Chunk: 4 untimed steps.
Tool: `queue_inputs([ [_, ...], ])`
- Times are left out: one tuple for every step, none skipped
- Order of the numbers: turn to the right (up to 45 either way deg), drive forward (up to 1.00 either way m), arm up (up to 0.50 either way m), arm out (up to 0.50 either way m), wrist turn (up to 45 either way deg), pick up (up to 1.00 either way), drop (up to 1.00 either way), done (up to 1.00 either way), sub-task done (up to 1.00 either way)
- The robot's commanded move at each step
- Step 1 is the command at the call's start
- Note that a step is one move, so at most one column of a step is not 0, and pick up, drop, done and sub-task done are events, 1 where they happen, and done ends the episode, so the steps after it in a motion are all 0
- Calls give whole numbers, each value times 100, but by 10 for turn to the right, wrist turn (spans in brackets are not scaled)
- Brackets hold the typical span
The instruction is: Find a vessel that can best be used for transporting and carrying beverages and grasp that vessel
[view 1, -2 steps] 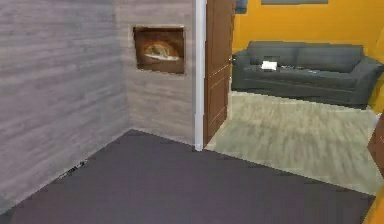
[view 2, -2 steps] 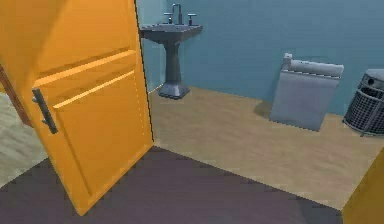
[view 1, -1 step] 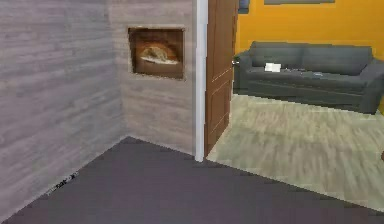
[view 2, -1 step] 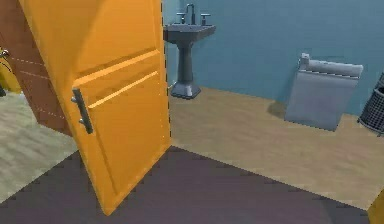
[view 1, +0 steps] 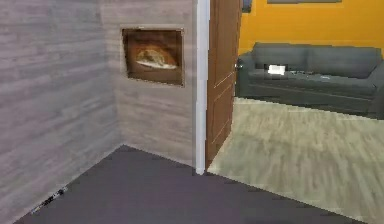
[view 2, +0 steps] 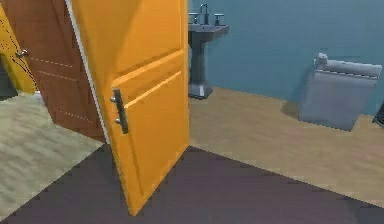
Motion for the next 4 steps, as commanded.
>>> queue_inputs([
  [270,0,0,0,0,0,0,0,0],
  [0,100,0,0,0,0,0,0,0],
  [0,100,0,0,0,0,0,0,0],
  [180,0,0,0,0,0,0,0,0],
])
